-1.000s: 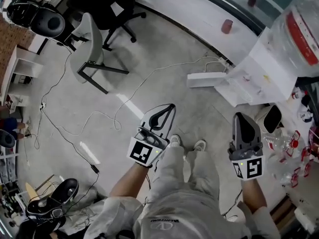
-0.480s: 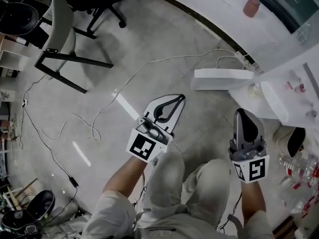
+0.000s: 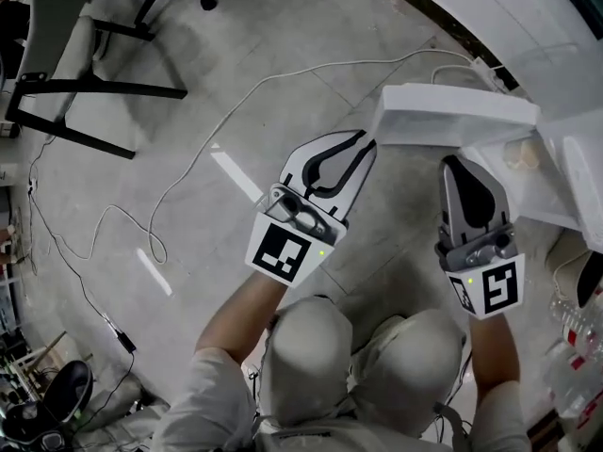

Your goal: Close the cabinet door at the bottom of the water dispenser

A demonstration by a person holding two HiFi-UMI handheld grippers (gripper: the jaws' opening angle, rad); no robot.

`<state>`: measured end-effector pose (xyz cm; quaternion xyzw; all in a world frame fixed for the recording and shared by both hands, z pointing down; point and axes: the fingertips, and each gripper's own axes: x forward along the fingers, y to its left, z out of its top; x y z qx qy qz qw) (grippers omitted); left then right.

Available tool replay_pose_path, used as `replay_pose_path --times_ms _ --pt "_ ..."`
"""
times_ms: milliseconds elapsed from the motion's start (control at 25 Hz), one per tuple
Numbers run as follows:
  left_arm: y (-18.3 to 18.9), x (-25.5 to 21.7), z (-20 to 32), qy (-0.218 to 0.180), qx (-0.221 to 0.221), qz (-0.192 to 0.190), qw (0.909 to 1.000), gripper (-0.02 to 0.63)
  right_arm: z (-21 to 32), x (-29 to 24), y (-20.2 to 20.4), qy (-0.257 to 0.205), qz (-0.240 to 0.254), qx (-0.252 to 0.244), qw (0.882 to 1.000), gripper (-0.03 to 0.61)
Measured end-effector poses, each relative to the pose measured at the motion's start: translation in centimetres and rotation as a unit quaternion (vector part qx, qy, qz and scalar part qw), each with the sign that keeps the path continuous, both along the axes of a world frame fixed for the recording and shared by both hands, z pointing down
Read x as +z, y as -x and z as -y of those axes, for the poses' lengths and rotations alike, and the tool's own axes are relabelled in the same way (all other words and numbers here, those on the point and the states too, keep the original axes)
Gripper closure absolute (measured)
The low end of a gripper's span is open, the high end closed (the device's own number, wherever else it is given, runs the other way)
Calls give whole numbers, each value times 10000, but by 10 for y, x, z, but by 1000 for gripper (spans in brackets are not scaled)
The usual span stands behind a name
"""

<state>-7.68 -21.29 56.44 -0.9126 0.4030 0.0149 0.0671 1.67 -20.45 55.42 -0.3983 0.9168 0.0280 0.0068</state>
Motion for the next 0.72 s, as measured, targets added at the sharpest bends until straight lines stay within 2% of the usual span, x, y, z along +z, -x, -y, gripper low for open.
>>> replay_pose_path --times_ms 120,280,720 --pt "-2 23 11 10 27 117 9999 551 7 22 8 6 -37 -92 10000 560" --pt "-9 44 26 69 121 -13 9999 481 14 45 12 -64 -151 -174 9997 560" --pt "-23 83 57 314 675 -146 9971 387 19 81 12 -39 -296 -227 9993 560"
